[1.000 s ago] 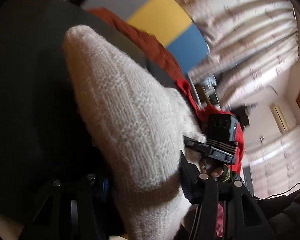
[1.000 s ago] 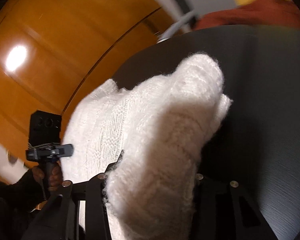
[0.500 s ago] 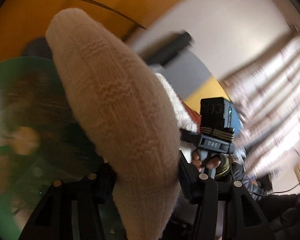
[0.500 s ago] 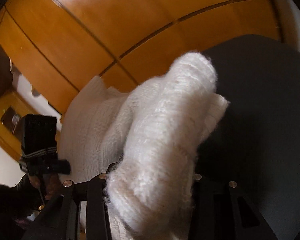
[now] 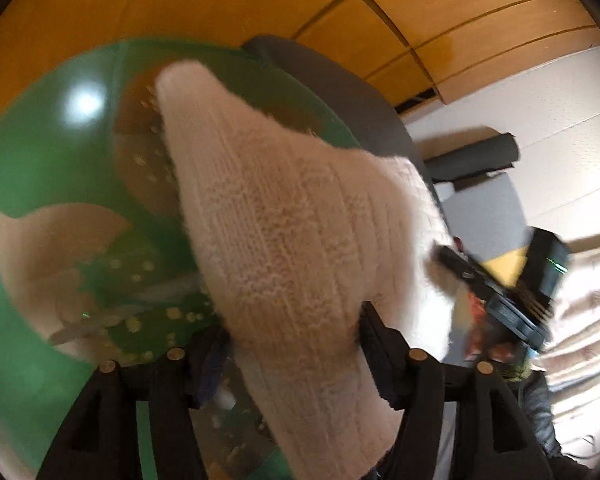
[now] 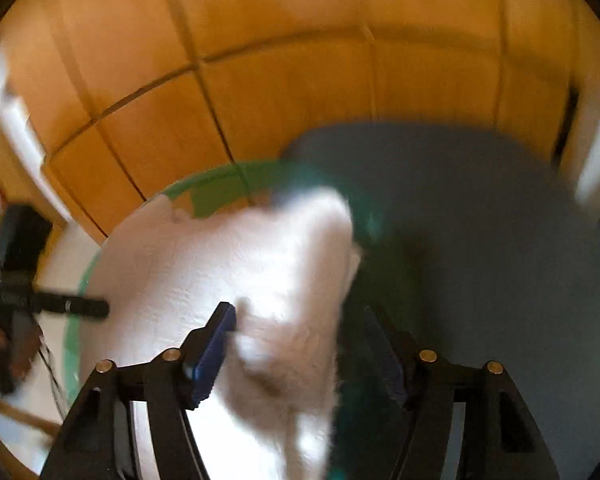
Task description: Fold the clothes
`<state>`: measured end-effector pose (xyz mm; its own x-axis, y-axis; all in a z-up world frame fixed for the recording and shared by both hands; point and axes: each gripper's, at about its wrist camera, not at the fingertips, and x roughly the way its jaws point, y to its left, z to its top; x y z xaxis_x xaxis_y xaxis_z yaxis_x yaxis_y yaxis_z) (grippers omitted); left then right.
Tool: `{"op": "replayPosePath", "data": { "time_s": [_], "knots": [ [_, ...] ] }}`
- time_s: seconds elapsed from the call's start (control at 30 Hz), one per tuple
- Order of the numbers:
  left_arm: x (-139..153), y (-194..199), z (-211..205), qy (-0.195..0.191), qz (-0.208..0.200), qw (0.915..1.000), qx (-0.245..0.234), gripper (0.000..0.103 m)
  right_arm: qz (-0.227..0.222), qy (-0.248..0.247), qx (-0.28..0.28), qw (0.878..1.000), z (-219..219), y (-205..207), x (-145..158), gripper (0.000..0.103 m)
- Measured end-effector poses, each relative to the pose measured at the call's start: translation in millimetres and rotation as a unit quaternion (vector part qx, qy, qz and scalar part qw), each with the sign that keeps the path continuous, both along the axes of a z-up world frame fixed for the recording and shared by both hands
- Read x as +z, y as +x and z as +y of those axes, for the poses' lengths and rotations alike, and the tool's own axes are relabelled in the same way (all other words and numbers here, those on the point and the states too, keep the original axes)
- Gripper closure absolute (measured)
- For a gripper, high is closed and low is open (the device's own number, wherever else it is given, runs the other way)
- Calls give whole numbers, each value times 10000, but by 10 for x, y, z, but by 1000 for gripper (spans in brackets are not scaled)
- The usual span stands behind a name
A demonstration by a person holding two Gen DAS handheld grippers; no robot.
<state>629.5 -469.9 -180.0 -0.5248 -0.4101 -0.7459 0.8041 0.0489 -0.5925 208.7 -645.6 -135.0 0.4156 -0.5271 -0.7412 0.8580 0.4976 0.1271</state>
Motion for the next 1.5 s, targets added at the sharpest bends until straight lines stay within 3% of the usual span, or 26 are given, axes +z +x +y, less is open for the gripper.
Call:
{"op": "replayPosePath", "data": {
  "time_s": [0.1,0.17,0.23,0.27,0.3,0.33,0.43,0.63,0.73,0.8,0.83,0.87,1.1,1.27,1.5],
  "knots": [
    [253,-73,253,-427,-536,9963,519,37,233,-451,716,9961,209,239,246,38],
    [325,-189,321,-554,-321,9962,589,37,479,-461,1142,9912,246,412,193,43],
    [303,-389,340,-609,-286,9961,571,35,857,-154,1222,9887,126,472,-84,48],
    [273,-487,345,-601,-408,9957,579,35,1142,100,1057,9878,68,457,-323,48],
    [229,-564,322,-545,-546,9949,654,35,1151,254,887,9891,97,326,-482,47],
    [181,-636,290,-476,-687,9937,748,35,704,210,631,9953,83,192,-529,47],
    [56,-747,210,-415,-1188,9876,939,33,294,276,181,9990,75,68,-560,47],
    [149,-972,185,-522,-1814,9767,1019,32,475,206,-346,9981,248,290,-458,47],
    [366,-984,345,-560,-2284,9642,1222,32,734,-155,-594,9954,452,422,-191,45],
    [484,-1052,470,-585,-2689,9514,1381,32,802,-285,-781,9933,545,471,-54,29],
    [542,-1088,532,-597,-2894,9441,1459,32,833,-347,-875,9921,591,494,10,13],
    [599,-1124,595,-609,-3098,9363,1537,32,843,-380,-970,9910,641,500,42,4],
    [932,-1289,809,-533,-3990,9012,1605,32,843,-584,-1508,9832,980,506,279,2],
    [1111,-1391,862,-943,-3990,8986,1565,34,685,-623,-1459,9850,1248,421,483,2],
    [1072,-1385,863,-1056,-3752,9074,1574,41,746,-675,-1431,9846,1395,504,450,2]
  ]
}}
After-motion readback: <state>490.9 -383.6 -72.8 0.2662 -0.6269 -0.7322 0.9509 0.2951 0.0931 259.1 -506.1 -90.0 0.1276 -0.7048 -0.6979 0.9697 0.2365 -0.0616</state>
